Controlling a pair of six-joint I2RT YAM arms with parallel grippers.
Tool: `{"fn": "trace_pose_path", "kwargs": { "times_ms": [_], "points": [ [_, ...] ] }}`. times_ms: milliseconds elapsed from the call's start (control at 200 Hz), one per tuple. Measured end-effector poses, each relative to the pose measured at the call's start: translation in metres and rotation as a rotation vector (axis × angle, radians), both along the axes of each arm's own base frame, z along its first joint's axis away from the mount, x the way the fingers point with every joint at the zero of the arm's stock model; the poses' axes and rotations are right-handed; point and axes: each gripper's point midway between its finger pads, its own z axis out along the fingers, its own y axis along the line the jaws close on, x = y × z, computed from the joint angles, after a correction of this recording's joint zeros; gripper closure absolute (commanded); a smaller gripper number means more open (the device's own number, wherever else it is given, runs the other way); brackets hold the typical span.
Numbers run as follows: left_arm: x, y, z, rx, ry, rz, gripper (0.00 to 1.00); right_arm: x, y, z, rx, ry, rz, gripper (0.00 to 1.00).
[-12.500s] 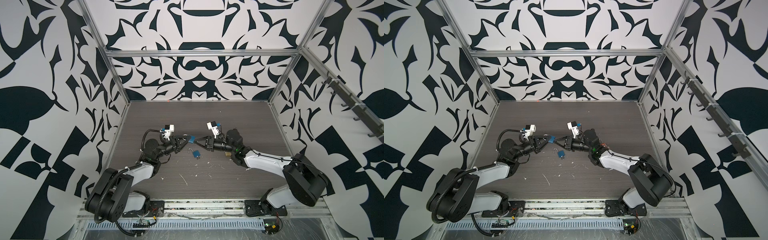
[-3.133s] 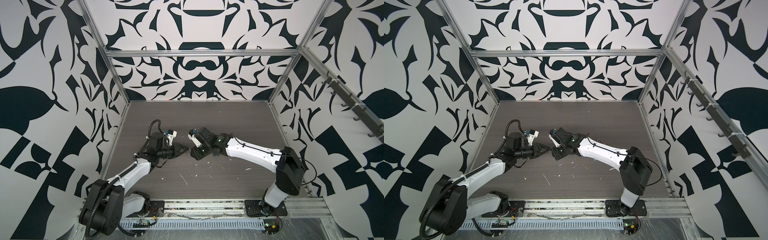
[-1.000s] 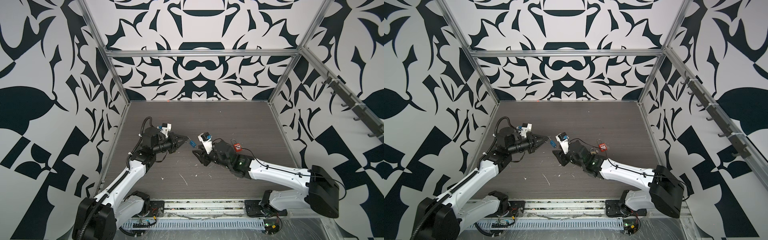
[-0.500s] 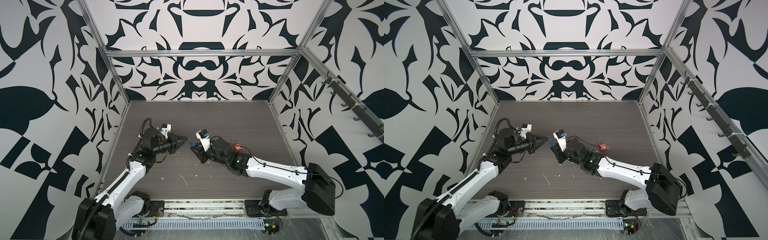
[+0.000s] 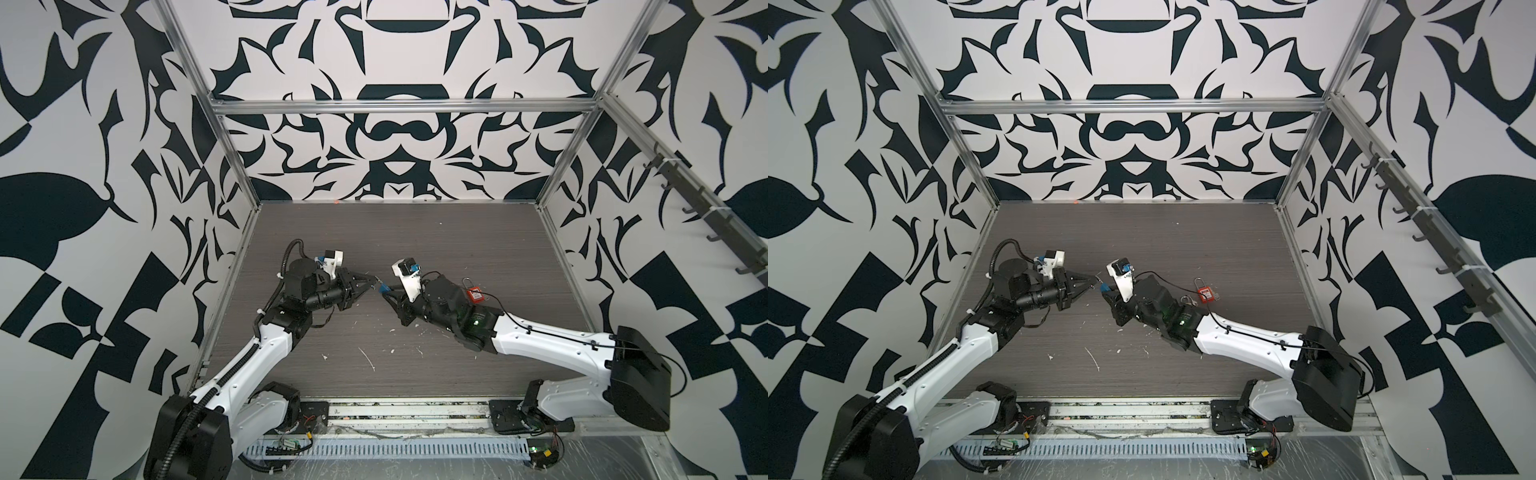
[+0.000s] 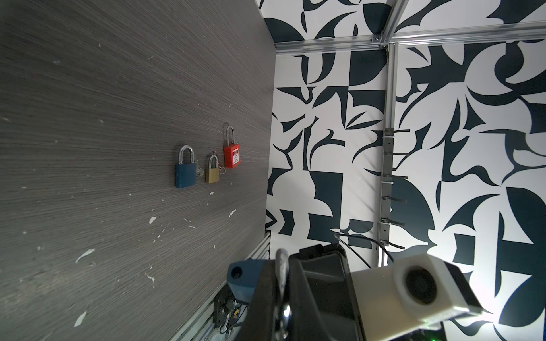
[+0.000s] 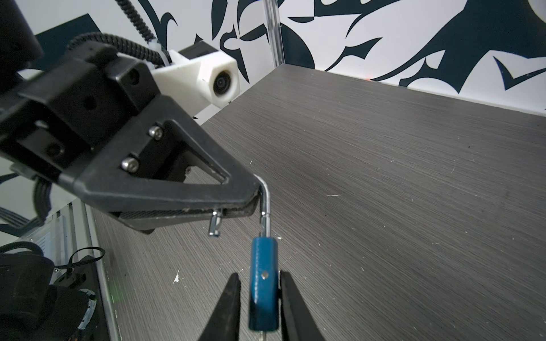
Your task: Lock with the key
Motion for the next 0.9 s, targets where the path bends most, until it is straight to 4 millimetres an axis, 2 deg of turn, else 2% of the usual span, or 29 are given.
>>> {"fn": "trace_pose_path", "kwargs": {
  "times_ms": [135, 220, 370, 565, 620, 680, 815, 825, 865, 900],
  "points": [
    [0.0, -0.001, 0.002, -0.008, -0.008, -0.002, 1.0, 0.001, 0.0, 0.002, 0.003, 0.004, -0.006, 0.81],
    [0.0, -0.001, 0.004, -0.012, -0.012, -0.004, 1.0, 0.001, 0.0, 0.004, 0.006, 0.004, -0.006, 0.67],
    [0.001, -0.001, 0.006, -0.026, -0.018, -0.003, 1.0, 0.001, 0.003, 0.007, 0.017, 0.008, 0.0, 0.64],
    [0.001, -0.002, 0.01, -0.041, -0.027, -0.006, 1.0, 0.002, 0.003, 0.009, 0.023, 0.01, -0.003, 0.77],
    [0.001, -0.002, 0.01, -0.043, -0.026, -0.008, 1.0, 0.003, 0.003, 0.008, 0.022, 0.015, -0.01, 0.85],
    [0.001, -0.002, 0.01, -0.044, -0.025, -0.006, 1.0, 0.005, 0.002, 0.007, 0.016, 0.017, -0.015, 1.0],
    [0.001, -0.002, 0.008, -0.046, -0.035, -0.01, 1.0, 0.004, 0.003, 0.005, 0.023, 0.041, -0.007, 1.0],
    [0.001, -0.002, 0.008, -0.046, -0.038, -0.01, 0.97, 0.004, 0.003, 0.005, 0.024, 0.044, -0.004, 1.0],
    [0.001, -0.003, 0.01, -0.043, -0.06, -0.017, 0.63, 0.006, 0.001, 0.005, 0.038, 0.067, 0.005, 1.0],
    [0.0, -0.003, 0.011, -0.039, -0.081, -0.026, 0.43, 0.007, 0.0, 0.005, 0.055, 0.1, 0.024, 1.0]
  ]
}}
